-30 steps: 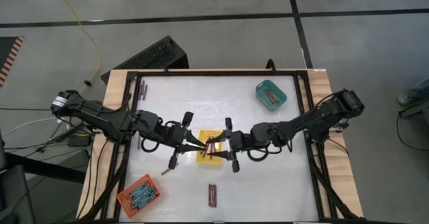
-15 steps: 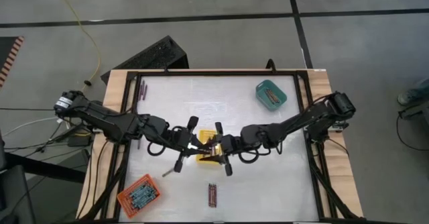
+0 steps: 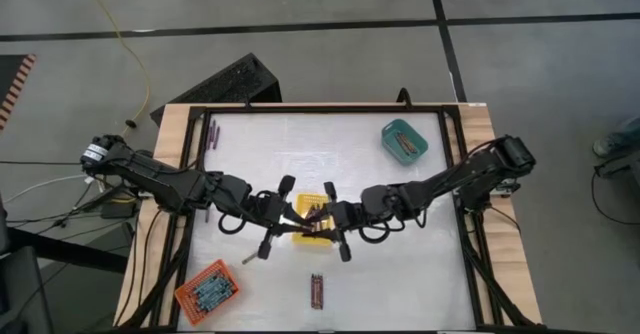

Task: Sort crayons
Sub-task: Put the brown crayon into the green bin

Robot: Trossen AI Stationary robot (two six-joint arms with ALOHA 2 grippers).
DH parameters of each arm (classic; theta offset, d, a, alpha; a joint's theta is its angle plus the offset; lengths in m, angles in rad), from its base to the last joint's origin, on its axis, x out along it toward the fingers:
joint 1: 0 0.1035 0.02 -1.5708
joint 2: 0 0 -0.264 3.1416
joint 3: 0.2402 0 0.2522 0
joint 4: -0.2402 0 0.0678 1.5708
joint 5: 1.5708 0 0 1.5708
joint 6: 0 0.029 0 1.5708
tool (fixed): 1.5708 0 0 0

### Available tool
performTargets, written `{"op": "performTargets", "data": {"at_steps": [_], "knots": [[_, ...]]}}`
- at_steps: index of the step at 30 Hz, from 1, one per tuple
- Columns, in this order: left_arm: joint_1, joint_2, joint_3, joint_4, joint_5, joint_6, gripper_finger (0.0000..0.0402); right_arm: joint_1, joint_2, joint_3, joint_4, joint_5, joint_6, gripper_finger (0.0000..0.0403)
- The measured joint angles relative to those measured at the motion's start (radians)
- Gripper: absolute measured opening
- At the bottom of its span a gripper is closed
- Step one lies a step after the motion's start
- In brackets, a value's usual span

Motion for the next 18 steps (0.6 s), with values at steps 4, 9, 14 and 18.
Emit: {"op": "performTargets", "data": {"at_steps": [4,9,14,18], "knots": [[0.000,0.000,0.000,-0.001,-0.005,0.001,0.0013,0.000,0.000,0.000,-0.022,0.000,-0.006,0.0076],[0.000,0.000,0.000,-0.008,-0.006,0.002,0.0013,0.001,0.000,0.000,-0.030,0.000,-0.016,0.0040],[0.000,0.000,0.000,-0.017,-0.006,0.004,0.0013,0.001,0.000,0.000,-0.047,0.000,-0.032,0.0014],[0.000,0.000,0.000,-0.030,-0.013,0.004,0.0013,0.002,0.000,0.000,-0.070,0.000,-0.032,0.0005]]}}
